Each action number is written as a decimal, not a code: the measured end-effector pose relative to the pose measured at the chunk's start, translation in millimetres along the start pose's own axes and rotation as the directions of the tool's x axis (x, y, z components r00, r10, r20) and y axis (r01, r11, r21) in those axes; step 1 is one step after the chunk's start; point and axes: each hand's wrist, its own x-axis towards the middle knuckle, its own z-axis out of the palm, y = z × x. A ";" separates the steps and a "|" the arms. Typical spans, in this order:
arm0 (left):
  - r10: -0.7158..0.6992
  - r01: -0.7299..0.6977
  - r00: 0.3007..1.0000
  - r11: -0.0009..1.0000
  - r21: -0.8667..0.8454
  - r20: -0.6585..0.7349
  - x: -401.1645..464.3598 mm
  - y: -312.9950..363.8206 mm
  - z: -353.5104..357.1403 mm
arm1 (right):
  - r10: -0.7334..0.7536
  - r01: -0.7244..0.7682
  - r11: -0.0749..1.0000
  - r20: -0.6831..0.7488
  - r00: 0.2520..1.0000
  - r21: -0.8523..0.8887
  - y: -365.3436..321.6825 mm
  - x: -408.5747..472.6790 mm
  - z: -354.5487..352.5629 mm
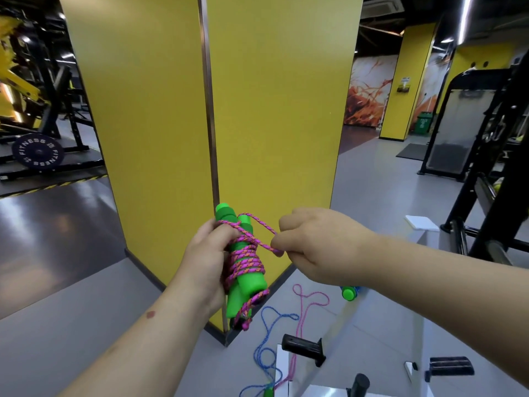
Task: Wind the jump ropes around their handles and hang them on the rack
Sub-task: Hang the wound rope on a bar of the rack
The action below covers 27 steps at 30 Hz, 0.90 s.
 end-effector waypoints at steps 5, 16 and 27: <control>0.091 -0.086 0.996 0.972 0.219 -0.014 13.8 -21.0 -8.8 | 0.027 -0.026 1.000 -0.130 0.991 0.009 19.4 -6.3 11.8; -0.262 0.281 0.959 0.922 -0.268 0.103 14.2 -25.8 7.6 | 0.048 -0.051 0.998 0.119 0.992 0.023 38.4 -13.5 46.6; -0.415 0.447 0.889 0.876 -0.178 0.191 48.8 -80.6 40.6 | 0.280 -0.247 0.957 0.255 0.926 -0.154 86.9 -32.2 65.9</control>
